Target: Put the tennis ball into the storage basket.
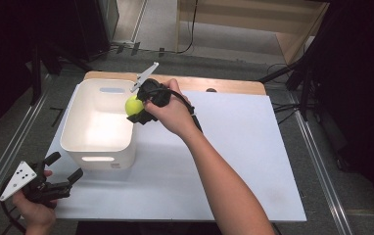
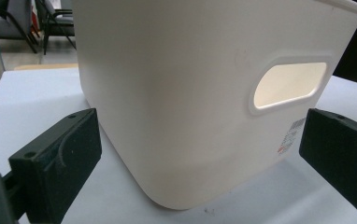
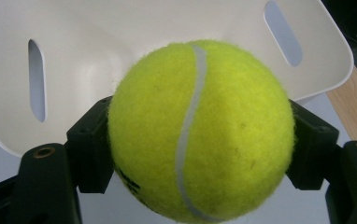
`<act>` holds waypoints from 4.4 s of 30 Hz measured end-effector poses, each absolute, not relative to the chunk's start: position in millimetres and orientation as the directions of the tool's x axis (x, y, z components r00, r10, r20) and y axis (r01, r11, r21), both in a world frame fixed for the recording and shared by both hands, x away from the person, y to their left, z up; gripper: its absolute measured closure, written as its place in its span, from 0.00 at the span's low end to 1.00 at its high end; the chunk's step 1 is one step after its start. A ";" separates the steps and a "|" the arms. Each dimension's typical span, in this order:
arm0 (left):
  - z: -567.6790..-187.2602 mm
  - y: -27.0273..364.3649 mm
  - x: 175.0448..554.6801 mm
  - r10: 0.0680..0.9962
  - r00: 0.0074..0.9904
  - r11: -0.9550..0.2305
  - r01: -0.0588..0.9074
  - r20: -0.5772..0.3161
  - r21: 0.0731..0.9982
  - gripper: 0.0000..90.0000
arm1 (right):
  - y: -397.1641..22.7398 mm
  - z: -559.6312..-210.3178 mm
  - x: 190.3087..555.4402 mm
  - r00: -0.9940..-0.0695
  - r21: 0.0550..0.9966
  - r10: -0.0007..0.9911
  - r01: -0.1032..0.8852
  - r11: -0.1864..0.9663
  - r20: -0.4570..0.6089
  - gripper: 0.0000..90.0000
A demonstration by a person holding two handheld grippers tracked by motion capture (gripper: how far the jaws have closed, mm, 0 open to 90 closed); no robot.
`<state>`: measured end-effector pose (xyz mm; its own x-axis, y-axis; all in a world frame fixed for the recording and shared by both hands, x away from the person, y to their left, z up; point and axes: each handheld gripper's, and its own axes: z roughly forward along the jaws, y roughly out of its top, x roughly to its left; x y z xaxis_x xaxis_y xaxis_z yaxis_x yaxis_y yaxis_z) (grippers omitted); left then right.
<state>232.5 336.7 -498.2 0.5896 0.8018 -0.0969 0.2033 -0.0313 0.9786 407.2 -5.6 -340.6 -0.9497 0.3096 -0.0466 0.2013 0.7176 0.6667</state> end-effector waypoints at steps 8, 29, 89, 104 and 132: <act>-498.4 336.6 232.5 0.800 0.590 -0.024 0.204 -0.104 0.979 0.00 | 5.6 -339.1 407.4 -0.955 0.667 0.291 0.187 0.721 -0.047 0.26; -498.3 336.7 232.5 0.801 0.590 -0.026 0.204 -0.101 0.979 0.00 | 29.7 -349.6 405.9 -0.967 0.662 0.250 0.161 0.732 -0.041 0.26; -498.3 336.1 233.1 0.802 0.589 -0.032 0.208 -0.099 0.978 0.00 | 23.8 -364.2 399.2 -0.969 0.630 0.248 0.185 0.755 -0.013 0.13; -498.5 335.1 233.3 0.804 0.587 -0.034 0.206 -0.096 0.978 0.00 | -6.6 -362.4 396.3 -0.957 0.681 0.288 0.199 0.705 -0.019 0.13; -498.4 334.9 233.2 0.805 0.587 -0.041 0.209 -0.091 0.977 0.00 | -92.8 -387.5 378.3 -0.901 0.736 0.433 0.306 0.604 0.019 0.13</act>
<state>233.2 334.9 -498.4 0.5867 0.8046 -0.0915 0.2087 -0.0411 0.9771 378.3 -92.8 -387.5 -0.9012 0.4329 0.0191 0.3058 0.6042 0.7358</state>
